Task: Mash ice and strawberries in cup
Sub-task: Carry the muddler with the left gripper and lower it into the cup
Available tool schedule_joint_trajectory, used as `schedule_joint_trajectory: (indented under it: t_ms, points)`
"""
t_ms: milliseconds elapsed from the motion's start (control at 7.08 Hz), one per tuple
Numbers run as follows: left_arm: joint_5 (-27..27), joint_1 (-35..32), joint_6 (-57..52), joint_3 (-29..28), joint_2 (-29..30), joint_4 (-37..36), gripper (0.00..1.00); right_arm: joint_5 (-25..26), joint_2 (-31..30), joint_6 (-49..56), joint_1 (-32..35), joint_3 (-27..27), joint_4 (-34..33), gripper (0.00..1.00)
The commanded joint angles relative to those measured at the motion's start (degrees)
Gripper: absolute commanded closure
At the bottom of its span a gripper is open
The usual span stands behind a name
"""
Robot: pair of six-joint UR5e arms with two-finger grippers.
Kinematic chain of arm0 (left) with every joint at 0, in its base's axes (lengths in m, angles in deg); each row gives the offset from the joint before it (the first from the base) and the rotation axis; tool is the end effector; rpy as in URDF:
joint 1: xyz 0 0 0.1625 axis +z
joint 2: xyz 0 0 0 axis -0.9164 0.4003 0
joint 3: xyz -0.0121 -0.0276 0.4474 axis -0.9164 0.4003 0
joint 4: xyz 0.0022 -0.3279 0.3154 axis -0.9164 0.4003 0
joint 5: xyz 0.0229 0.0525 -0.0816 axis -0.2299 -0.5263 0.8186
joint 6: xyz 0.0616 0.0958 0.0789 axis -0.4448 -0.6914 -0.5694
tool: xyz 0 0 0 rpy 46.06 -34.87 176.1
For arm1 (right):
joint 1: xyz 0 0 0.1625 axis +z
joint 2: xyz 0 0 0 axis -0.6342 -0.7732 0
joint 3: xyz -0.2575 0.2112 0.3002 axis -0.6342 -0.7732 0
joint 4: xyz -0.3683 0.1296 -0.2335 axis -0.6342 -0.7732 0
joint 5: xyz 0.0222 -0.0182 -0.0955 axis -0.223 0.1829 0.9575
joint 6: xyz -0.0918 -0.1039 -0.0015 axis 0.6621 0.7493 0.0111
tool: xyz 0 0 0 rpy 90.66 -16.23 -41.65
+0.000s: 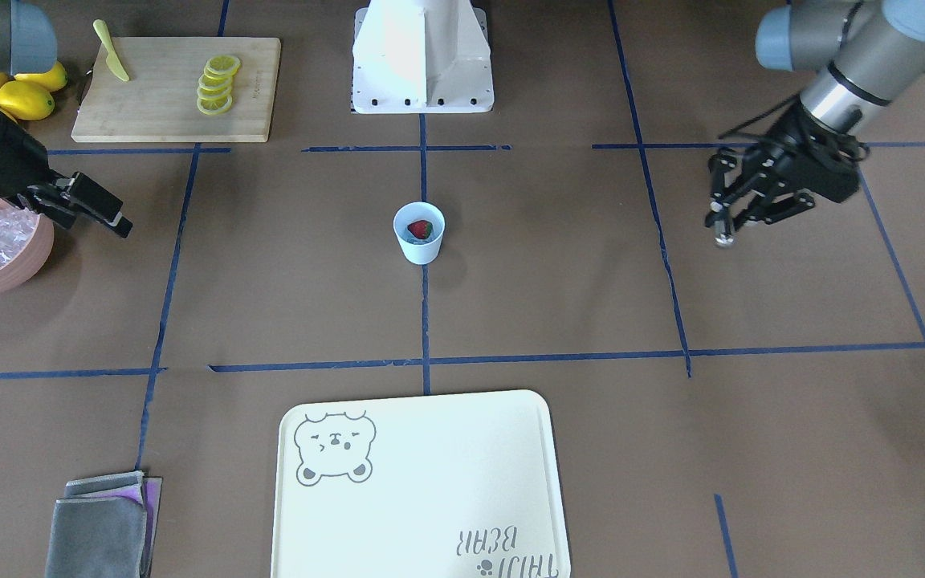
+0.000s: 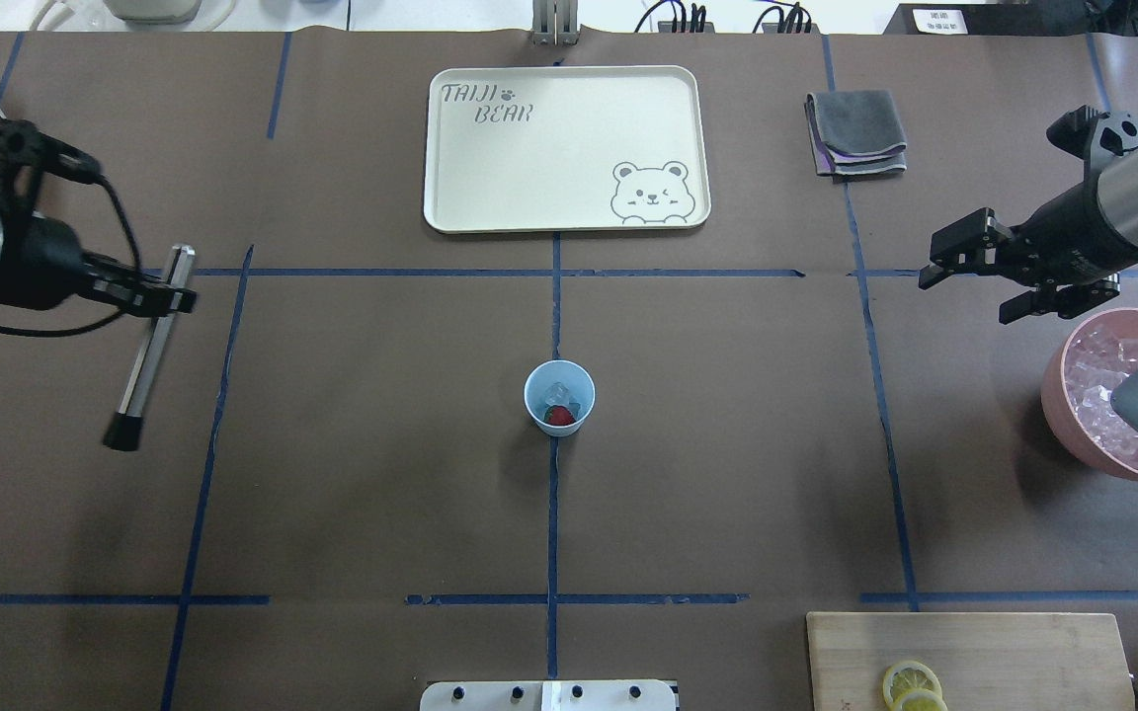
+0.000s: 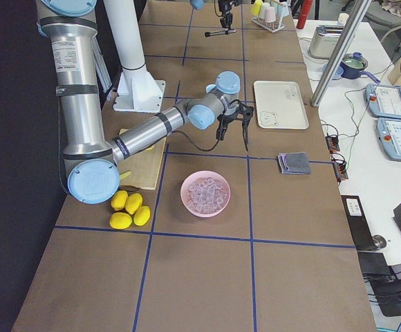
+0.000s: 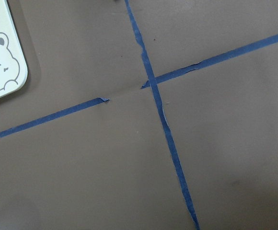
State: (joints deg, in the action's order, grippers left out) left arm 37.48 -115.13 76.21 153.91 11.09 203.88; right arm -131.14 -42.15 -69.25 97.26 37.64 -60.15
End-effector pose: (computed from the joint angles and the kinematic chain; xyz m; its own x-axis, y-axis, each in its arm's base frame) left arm 0.3340 -0.4775 0.3437 0.4591 0.5204 -0.7200 -0.0152 0.8150 0.5793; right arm -0.2712 -0.5042 0.4127 0.5022 0.3041 0.8095 -0.2032 0.9514 -0.2313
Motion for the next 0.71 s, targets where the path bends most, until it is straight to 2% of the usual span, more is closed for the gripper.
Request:
schedule_joint_trajectory:
  t_ms: [0, 141, 283, 424, 565]
  points:
    - [-11.5, 10.8, 0.0, 1.8, 14.7, 0.1, 1.0, 0.0, 0.1, 0.0, 0.0, -0.1, 0.0, 0.0]
    - [-19.2, 13.7, -0.9, 1.5, 19.4, 0.3, 1.0, -0.1, 0.1, 0.0, 0.0, 0.0, 0.0, 0.0]
    - [-30.7, 19.2, -1.4, 1.8, 21.6, 0.8, 1.0, -0.3, 0.0, 0.0, 0.1, 0.1, 0.0, 0.0]
    - [-52.3, 29.5, -3.8, 0.8, 21.9, 3.4, 1.0, -0.3, 0.1, 0.0, 0.2, 0.1, 0.0, 0.0]
    - [-62.9, 33.1, -10.3, -1.8, 22.8, 9.5, 1.0, -0.3, 0.0, 0.0, 0.3, 0.1, 0.0, 0.0]
